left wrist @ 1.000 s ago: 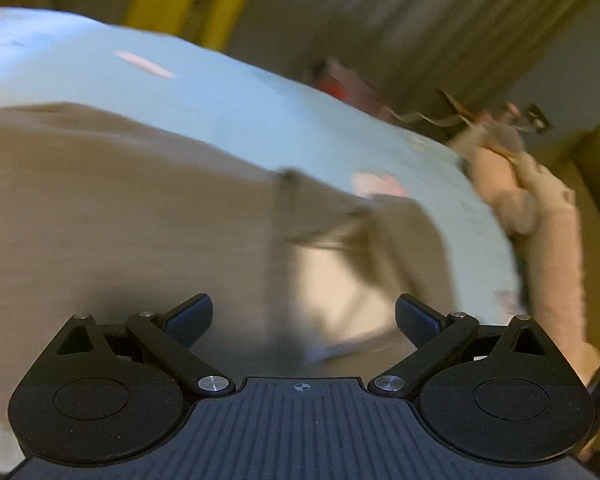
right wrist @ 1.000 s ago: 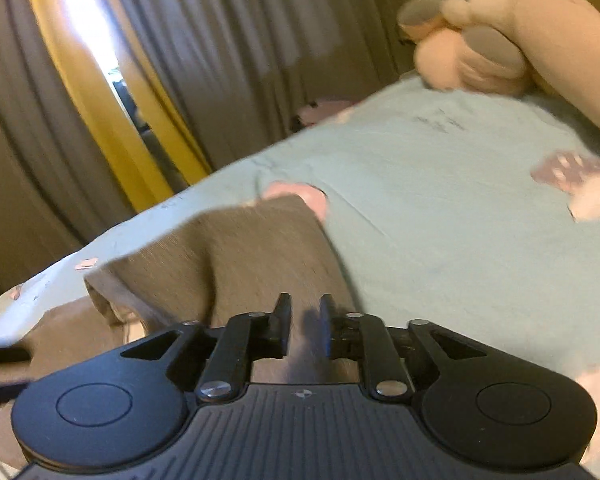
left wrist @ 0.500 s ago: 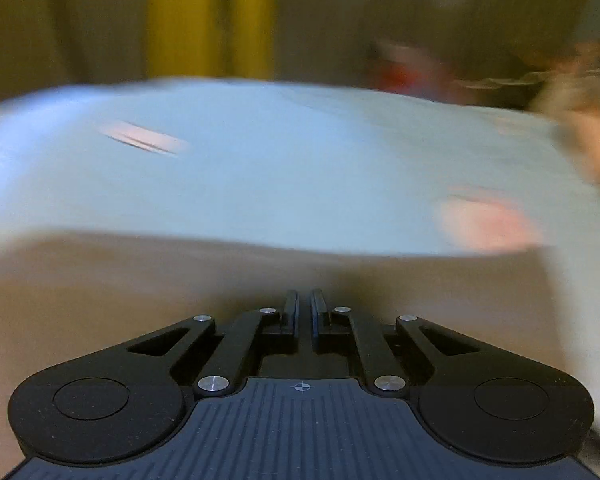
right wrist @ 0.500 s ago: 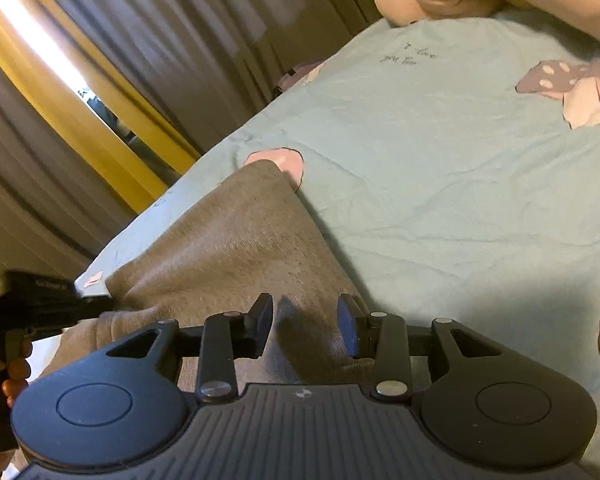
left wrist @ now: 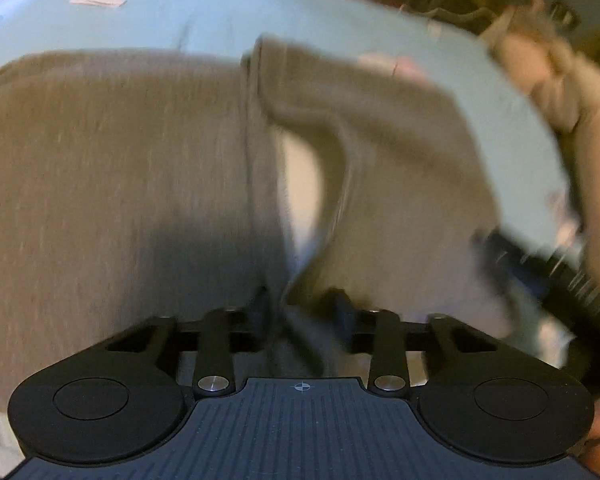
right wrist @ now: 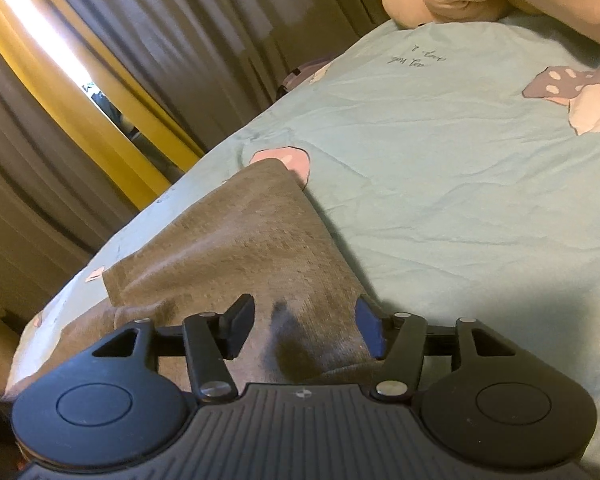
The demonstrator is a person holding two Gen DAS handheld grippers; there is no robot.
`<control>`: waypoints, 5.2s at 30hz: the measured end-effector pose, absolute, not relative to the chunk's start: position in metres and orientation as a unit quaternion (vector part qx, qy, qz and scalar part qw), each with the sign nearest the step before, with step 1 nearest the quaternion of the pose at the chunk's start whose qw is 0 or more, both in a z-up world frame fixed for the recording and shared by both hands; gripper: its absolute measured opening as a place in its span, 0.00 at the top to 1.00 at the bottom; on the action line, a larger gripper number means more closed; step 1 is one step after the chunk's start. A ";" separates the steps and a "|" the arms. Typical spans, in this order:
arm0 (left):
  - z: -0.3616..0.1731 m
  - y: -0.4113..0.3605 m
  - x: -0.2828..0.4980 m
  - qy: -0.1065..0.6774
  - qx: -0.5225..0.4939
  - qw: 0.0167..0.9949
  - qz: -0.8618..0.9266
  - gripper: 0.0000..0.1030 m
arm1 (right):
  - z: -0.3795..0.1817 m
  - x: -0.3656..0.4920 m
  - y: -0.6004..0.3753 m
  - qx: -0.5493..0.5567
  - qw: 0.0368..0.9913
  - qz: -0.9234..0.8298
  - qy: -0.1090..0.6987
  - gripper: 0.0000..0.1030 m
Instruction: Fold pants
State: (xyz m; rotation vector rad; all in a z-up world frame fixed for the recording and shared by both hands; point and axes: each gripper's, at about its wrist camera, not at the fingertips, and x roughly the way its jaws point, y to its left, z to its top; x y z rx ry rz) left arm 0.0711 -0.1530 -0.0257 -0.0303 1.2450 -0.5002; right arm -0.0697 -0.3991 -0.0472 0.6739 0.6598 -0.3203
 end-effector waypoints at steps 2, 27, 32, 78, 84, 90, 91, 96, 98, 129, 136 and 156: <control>-0.021 -0.147 0.058 0.553 0.005 0.798 -0.238 0.79 | -0.047 -0.069 -0.399 0.319 0.878 -0.157 0.320 0.43; -0.011 -0.131 0.038 0.539 -0.089 0.797 -0.257 0.84 | -0.052 -0.063 -0.398 0.312 0.871 -0.168 0.341 0.28; -0.008 -0.133 0.037 0.545 -0.068 0.795 -0.257 0.87 | -0.054 -0.063 -0.400 0.318 0.868 -0.167 0.343 0.28; -0.021 -0.151 0.160 0.517 -0.105 0.828 -0.191 0.82 | -0.067 -0.059 -0.408 0.342 0.857 -0.169 0.345 0.19; -0.001 -0.153 0.163 0.473 -0.070 0.856 -0.196 0.94 | -0.069 -0.059 -0.409 0.348 0.857 -0.169 0.341 0.18; 0.006 -0.156 0.160 0.444 -0.024 0.878 -0.176 0.94 | -0.068 -0.059 -0.409 0.350 0.856 -0.169 0.340 0.18; 0.005 -0.153 0.161 0.447 -0.026 0.877 -0.174 0.93 | -0.068 -0.059 -0.409 0.350 0.856 -0.169 0.340 0.18; -0.001 -0.137 0.158 0.472 -0.060 0.860 -0.182 0.62 | -0.069 -0.058 -0.410 0.353 0.855 -0.169 0.340 0.18; -0.004 -0.132 0.151 0.485 -0.070 0.850 -0.194 0.44 | -0.069 -0.057 -0.410 0.352 0.855 -0.169 0.341 0.18; -0.051 -0.147 0.152 0.547 -0.190 0.771 -0.266 0.84 | -0.073 -0.057 -0.413 0.380 0.859 -0.154 0.306 0.10; -0.007 -0.110 0.157 0.521 -0.200 0.785 -0.270 0.84 | -0.061 -0.068 -0.409 0.379 0.883 -0.110 0.252 0.09; -0.016 -0.021 0.123 0.515 -0.127 0.832 -0.162 0.27 | -0.065 -0.043 -0.378 0.295 0.891 -0.091 0.332 0.07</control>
